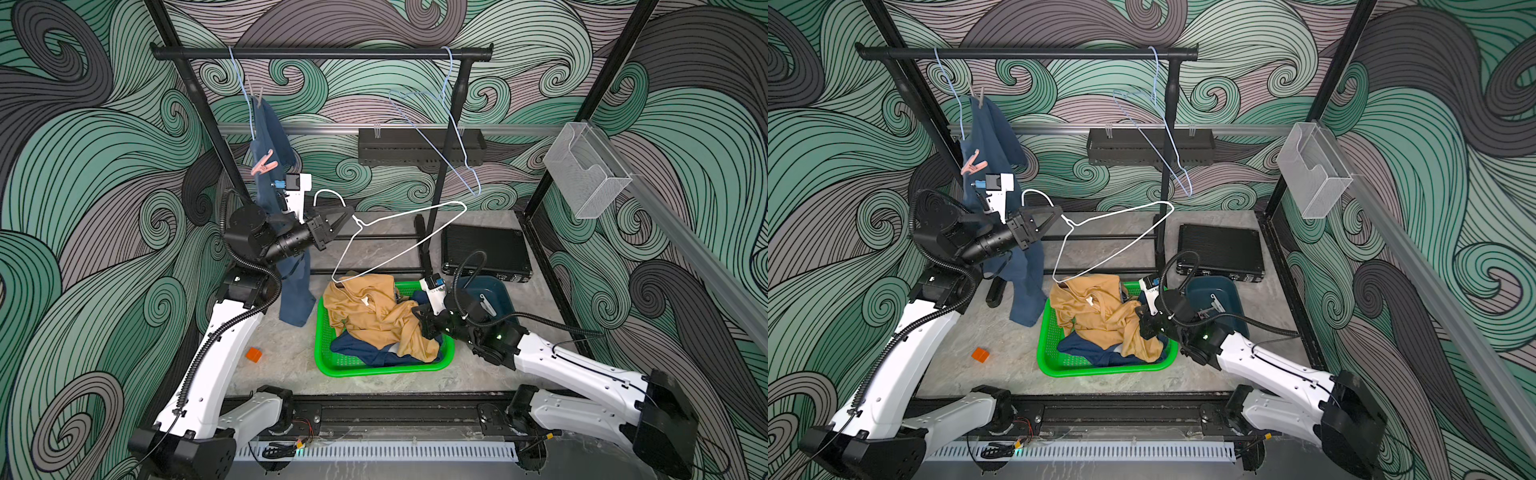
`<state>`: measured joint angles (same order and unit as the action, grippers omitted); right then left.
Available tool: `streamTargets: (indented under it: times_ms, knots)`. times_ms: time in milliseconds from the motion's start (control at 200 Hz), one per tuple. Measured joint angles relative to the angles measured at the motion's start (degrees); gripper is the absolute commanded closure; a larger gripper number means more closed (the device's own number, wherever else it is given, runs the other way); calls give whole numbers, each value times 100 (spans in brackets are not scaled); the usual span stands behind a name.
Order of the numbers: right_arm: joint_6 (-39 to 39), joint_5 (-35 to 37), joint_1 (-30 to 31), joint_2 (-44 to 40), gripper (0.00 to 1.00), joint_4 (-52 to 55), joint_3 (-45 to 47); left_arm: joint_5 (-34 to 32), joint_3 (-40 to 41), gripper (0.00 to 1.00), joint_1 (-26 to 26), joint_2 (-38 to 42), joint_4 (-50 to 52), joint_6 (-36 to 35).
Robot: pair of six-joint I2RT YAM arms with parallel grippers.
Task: Remove the clothespins securing t-shirts to the hanger
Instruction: Remove the T-shirt from the hanger.
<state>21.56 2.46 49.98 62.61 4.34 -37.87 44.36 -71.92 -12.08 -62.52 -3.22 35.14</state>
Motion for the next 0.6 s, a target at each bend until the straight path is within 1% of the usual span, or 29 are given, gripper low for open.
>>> streamTargets:
  times_ms: [45,65,140,165,290,345,470,600]
  knots:
    - [-9,15,-37,20,61,52,-15,-26,-2,100,-52,0,0,-4]
    - [-28,20,-48,22,54,76,-15,-28,-2,100,-57,0,2,-11]
    - [-37,28,-55,-17,35,175,-15,-46,-15,100,-96,0,48,-85]
    - [-90,39,-55,-46,30,212,-15,-44,-26,100,-107,0,81,-125]
    - [-177,94,-63,-437,20,402,-13,-70,-146,100,-116,2,385,-409]
    - [-223,151,-79,-721,17,490,-13,-87,-260,100,-116,2,588,-577]
    - [-363,319,-98,-1434,13,769,-11,-105,-597,100,-116,2,979,-929]
    - [-498,608,-125,-2234,10,1145,4,-101,-769,100,-114,2,1145,-1163]
